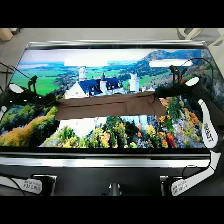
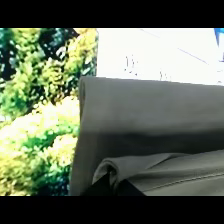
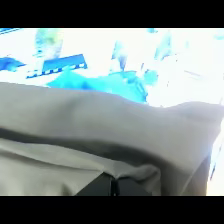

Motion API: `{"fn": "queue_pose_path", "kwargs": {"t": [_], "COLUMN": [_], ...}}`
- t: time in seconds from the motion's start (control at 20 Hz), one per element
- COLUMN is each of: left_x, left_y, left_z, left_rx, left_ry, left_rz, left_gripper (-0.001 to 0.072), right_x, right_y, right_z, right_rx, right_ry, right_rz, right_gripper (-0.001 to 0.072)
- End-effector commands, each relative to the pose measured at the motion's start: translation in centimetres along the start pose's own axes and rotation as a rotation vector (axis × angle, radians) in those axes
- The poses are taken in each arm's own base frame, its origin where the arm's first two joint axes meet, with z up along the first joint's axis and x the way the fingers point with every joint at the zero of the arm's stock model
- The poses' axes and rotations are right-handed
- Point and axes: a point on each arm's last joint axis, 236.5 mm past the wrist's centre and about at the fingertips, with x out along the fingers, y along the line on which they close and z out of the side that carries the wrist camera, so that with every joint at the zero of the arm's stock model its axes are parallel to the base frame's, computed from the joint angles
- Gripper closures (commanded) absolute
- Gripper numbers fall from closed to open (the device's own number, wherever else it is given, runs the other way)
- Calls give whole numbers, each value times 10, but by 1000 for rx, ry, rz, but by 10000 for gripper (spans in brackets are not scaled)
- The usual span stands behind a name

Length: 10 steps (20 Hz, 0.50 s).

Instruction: Fold the shirts.

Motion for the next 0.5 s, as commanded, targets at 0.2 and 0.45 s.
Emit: {"fn": "queue_pose_path", "kwargs": {"t": [0.2,0.45], "left_x": [-19,-79], "left_y": [16,-7], "left_z": [5,26], "left_rx": [1,49], "left_ry": [75,-59], "left_rz": [21,19], "left_gripper": [25,26], "right_x": [-49,-66], "right_y": [-40,-70], "right_z": [-21,-88], "right_rx": [-102,164], "right_ry": [102,274], "right_rz": [-46,104], "right_gripper": [-6,-7]}}
